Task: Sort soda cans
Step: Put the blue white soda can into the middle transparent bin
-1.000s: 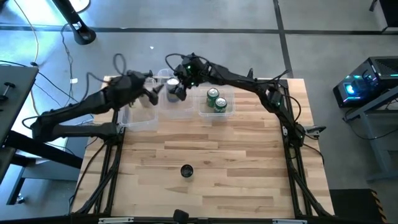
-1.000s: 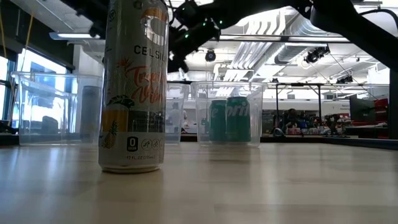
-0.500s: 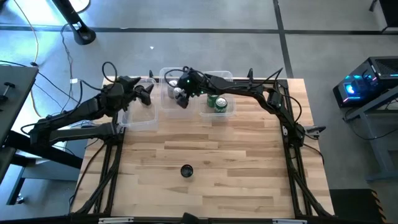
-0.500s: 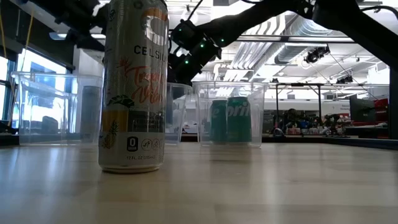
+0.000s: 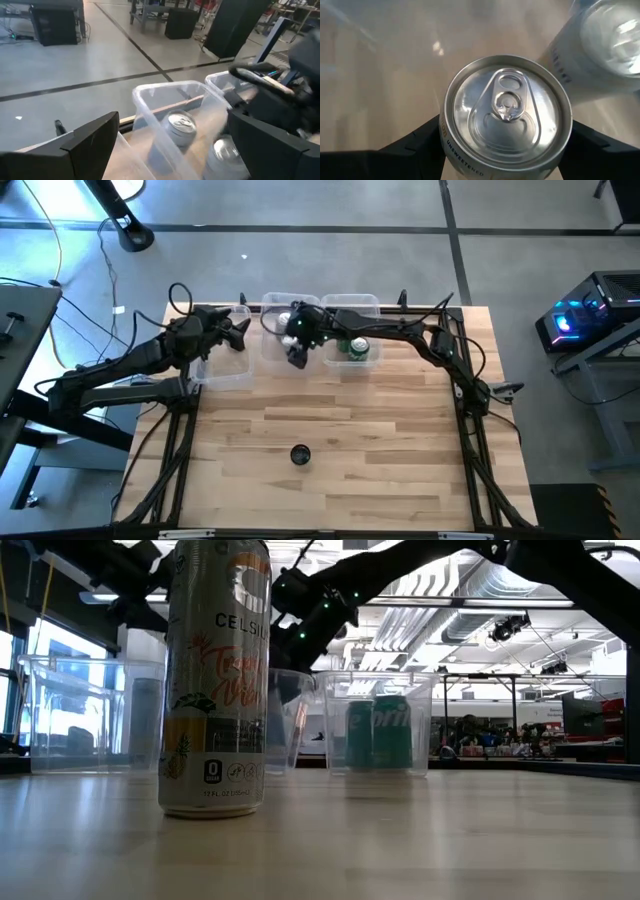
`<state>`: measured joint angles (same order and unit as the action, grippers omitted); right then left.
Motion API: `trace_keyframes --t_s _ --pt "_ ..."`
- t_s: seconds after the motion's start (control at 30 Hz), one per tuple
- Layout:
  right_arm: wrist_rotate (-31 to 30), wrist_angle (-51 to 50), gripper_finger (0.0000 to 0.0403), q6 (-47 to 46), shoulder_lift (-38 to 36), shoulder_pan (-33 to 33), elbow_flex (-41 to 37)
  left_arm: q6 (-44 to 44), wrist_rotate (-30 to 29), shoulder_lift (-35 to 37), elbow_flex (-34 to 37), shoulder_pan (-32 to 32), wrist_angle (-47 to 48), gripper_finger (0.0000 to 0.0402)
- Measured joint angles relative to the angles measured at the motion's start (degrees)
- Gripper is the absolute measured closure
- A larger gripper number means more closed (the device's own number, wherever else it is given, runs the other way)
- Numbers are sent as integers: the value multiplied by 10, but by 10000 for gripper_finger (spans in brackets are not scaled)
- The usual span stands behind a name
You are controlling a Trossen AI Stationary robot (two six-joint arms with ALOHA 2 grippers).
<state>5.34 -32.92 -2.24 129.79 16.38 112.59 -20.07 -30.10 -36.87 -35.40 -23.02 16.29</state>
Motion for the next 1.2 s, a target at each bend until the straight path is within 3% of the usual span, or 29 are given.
trace_keyframes --t_s 0.37,0.67,1.2 --pt "23 -40 128 19 -12 -12 0 -4 -4 6 0 7 -3 35" --pt "21 85 128 -39 -14 -27 -18 -3 -5 6 0 7 -33 35" --pt "-58 148 128 -90 31 -49 -18 2 -8 6 0 8 -45 35"
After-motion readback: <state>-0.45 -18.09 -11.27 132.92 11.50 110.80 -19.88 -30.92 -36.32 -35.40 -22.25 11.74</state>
